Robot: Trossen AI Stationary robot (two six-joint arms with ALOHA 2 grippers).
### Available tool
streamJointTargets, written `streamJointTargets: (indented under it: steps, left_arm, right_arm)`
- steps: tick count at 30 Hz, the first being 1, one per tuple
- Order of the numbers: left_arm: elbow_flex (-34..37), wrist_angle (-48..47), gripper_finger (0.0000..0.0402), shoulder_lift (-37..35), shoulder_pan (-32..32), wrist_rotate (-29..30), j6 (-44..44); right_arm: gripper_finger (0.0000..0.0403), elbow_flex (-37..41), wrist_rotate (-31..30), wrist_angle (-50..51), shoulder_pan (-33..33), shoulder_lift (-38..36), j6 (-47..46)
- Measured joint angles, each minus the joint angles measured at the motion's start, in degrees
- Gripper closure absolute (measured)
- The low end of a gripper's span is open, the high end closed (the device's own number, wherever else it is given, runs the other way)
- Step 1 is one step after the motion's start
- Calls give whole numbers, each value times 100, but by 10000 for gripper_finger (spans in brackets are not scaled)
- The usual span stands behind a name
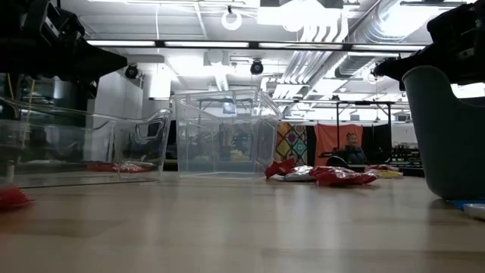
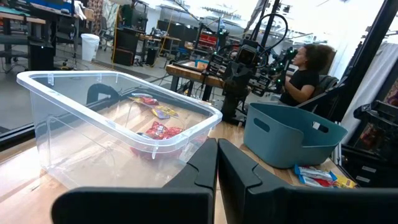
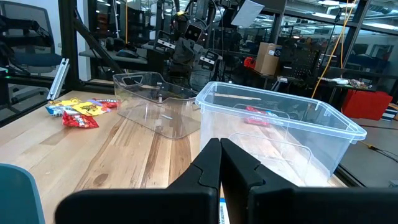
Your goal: Sort candy
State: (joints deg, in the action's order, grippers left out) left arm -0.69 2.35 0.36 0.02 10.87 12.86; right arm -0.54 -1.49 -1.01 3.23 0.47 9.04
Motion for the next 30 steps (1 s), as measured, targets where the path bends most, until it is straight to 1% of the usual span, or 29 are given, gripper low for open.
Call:
streamJointTargets:
  steps: [27, 30]
  left_arm:
    - [1, 0, 401, -1, 0, 0, 1]
    - [1, 0, 401, -1, 1, 0, 1]
  right_arm:
    - [402, -1, -1, -4, -1, 0, 0]
    - [402, -1, 34, -222, -1, 0, -119]
